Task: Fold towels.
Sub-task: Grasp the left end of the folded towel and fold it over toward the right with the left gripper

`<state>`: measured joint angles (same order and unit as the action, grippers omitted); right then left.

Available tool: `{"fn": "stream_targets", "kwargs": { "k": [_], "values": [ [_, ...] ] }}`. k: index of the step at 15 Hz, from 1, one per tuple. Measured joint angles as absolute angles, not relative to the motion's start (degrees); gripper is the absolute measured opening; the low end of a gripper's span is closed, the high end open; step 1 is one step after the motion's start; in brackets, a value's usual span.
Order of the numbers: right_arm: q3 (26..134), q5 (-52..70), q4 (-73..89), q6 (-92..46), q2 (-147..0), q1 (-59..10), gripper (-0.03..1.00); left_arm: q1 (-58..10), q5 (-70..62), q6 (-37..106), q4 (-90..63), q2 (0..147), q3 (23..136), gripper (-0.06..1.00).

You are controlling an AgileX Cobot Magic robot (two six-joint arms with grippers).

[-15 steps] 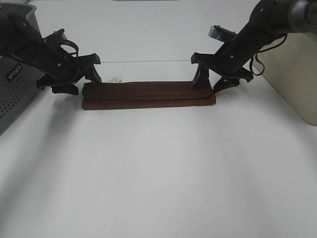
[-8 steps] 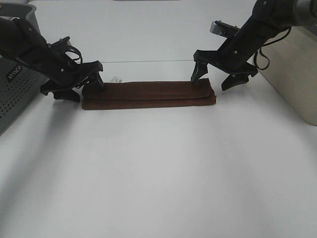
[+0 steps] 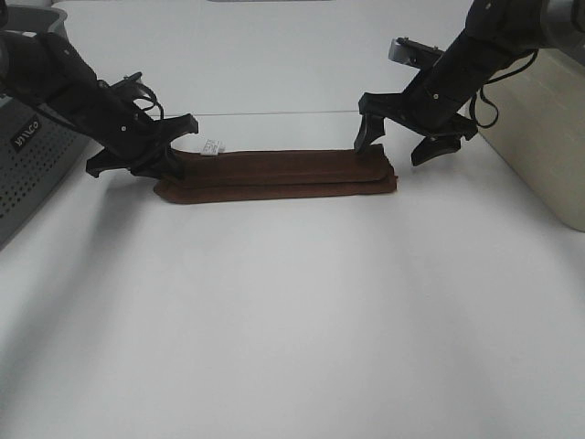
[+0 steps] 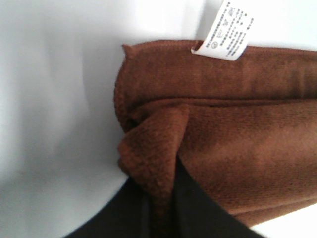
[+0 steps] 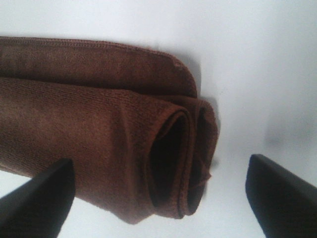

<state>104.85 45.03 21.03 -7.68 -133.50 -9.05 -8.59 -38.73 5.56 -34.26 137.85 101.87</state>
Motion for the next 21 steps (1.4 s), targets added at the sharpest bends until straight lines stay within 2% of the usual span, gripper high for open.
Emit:
{"fn": "stream_targets", "kwargs": {
  "k": [3,6,9,11,15,19,21],
  "values": [
    [104.85,45.21,20.97,-7.68,-133.50,-9.05,0.87,-8.59,-40.11,2.06,-27.62,134.65,102.56,0.05],
    [104.85,47.21,20.97,-7.68,-133.50,-9.05,0.87,-8.59,-47.15,-4.41,-17.13,131.15,107.03,0.05],
    [104.85,51.22,20.97,-7.68,-133.44,-9.05,0.87,-9.11,-56.67,-8.25,-16.04,130.52,115.68,0.05],
    [104.85,53.92,20.80,-7.68,-132.30,-9.05,0.87,-12.15,-59.47,-10.54,-16.04,130.52,119.63,0.05],
    [104.85,56.15,20.45,-7.68,-127.83,-9.05,0.87,-18.39,-57.07,-14.78,-17.76,131.78,120.32,0.05],
    [104.85,58.33,20.45,-6.82,-126.45,-9.05,0.87,-22.63,-47.61,-15.64,-26.07,135.96,120.32,0.05],
    [104.85,58.84,20.45,-6.13,-126.45,-9.05,0.87,-23.78,-43.77,-16.84,-29.56,138.03,120.32,0.10]
  ]
}}
